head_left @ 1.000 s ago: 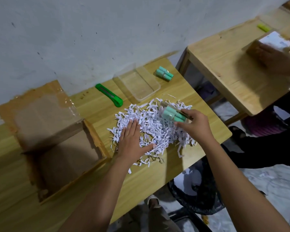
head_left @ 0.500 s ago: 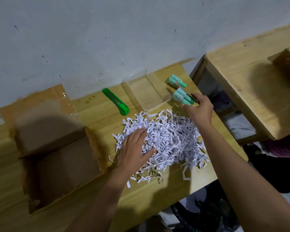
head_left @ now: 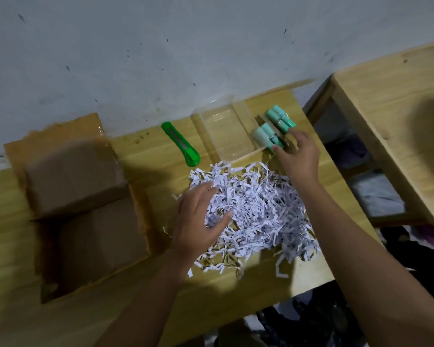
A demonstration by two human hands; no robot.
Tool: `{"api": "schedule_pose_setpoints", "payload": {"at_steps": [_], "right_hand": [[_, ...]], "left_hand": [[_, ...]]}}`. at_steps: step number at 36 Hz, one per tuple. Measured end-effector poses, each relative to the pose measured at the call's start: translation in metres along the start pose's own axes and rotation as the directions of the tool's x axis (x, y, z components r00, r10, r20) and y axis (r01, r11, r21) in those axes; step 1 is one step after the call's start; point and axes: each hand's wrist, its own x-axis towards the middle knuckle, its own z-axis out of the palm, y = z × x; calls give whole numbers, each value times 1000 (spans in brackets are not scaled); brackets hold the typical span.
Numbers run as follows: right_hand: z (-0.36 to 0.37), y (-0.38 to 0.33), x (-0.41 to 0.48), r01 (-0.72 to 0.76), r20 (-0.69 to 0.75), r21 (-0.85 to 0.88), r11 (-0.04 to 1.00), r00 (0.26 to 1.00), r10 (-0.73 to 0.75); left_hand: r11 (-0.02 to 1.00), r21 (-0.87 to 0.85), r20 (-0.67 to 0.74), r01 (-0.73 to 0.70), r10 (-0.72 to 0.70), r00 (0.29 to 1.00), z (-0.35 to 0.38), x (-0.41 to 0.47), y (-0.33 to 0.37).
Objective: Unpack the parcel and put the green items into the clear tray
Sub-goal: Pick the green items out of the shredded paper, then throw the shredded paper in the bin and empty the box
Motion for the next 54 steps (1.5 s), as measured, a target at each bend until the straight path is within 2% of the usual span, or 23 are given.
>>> {"api": "schedule_pose_setpoints", "payload": {"at_steps": [3,6,8,11,15,17,18,21,23,25,28,32,38,43,47,52,54], "right_hand": [[-7,9,-20,-81,-97,36,996,992,84],[-7,20,-36,-129,-38,-40,991,991,127],[-4,24,-46,-87,67,-82,993,993,93],[-1,16,-64,43,204,-33,999,978,-35],[-6,4,-91,210,417,29,977,886,-203],[-15,5,-105,212,379,62,975,899,-219],[-22,8,-112,187,327,70,980,924,-200],[-45,19,-136,74,154,74,994,984,-85],[-57,32,-153,15,88,68,998,996,-21],[-61,46,-168,-23,84,30,999,996,20],[-52,55,-185,-91,159,40,995,984,83],[-25,50,-189,-37,161,13,999,986,35],[16,18,-172,-49,111,212,976,993,26],[23,3,-166,-196,82,425,884,981,179],[24,5,-168,-206,52,524,827,976,210],[19,9,-172,-226,2,595,771,960,280],[9,12,-176,-227,-37,615,755,949,315]], "left_hand": [[982,-19,-27,186,-187,982,-1,4,-5],[927,-72,59,369,-365,929,1,12,-8],[926,-116,97,359,-349,932,3,12,-8],[945,-151,163,290,-265,950,6,8,-4],[978,-161,309,135,-80,948,5,-1,1],[987,-153,270,52,-8,963,1,-7,3],[988,-144,220,53,-20,975,-1,-10,2],[970,-132,31,202,-199,979,-8,-24,-1],[935,-167,-8,312,-318,948,-9,-35,-2],[909,-181,37,376,-376,926,-8,-45,-1],[910,-123,144,397,-380,914,-1,-55,0],[935,-59,227,348,-327,917,12,-49,7],[931,-202,339,305,-226,913,33,-27,30],[825,-428,347,368,-226,910,37,-15,52],[610,-630,424,481,-250,871,30,-8,76],[389,-704,530,594,-269,804,39,-12,94],[347,-723,536,597,-264,802,44,-16,104]]}}
